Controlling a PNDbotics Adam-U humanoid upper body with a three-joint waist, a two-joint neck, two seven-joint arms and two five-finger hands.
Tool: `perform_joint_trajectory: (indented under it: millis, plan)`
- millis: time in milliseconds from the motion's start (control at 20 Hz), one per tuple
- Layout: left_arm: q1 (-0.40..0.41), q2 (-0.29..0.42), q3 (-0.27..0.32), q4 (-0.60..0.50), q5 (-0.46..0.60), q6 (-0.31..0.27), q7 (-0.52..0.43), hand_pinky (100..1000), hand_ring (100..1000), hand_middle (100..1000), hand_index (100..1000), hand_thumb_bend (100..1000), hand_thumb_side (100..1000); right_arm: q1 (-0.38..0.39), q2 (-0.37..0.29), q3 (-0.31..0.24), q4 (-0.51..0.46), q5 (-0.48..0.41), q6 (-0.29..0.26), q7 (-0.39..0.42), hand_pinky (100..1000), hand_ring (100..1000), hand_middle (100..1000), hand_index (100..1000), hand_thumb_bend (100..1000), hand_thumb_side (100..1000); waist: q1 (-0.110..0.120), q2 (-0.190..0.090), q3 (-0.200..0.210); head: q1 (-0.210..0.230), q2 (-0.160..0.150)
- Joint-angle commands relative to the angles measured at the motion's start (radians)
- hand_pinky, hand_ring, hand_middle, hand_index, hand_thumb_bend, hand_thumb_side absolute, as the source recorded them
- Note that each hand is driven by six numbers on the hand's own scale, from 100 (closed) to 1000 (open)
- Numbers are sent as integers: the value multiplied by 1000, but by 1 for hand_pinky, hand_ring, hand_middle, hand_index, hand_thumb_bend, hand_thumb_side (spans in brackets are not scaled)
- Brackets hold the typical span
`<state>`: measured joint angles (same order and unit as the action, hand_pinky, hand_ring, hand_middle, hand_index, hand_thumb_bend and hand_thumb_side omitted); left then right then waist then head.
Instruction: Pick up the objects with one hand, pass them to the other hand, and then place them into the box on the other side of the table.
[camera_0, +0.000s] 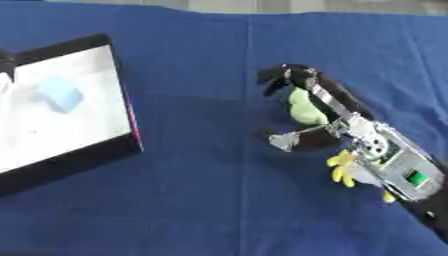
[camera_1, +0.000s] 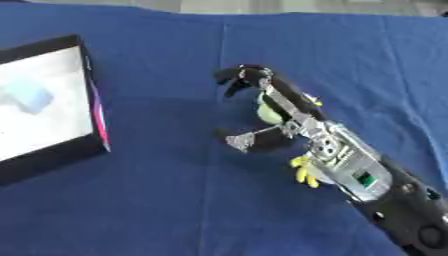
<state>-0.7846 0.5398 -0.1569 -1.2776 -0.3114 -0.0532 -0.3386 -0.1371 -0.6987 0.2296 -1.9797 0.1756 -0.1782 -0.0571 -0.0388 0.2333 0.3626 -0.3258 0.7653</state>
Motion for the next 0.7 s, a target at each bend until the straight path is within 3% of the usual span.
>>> perform_joint_trajectory:
  millis: [50,700]
  plan:
    - [5,19,28,-59,48,40,4,1000,766,678,687,100,509,17,-65,-48,-20,-2,-32,29,772,713,764,825,436,154,-13,-36,-4,-20,5]
    - [59,55,21,-129,241,135,-3,1000,812,751,745,100,568,208,-227,-206,-20,-91,-128,221,806,778,852,899,468,269,-38,-57,-35,-42,5]
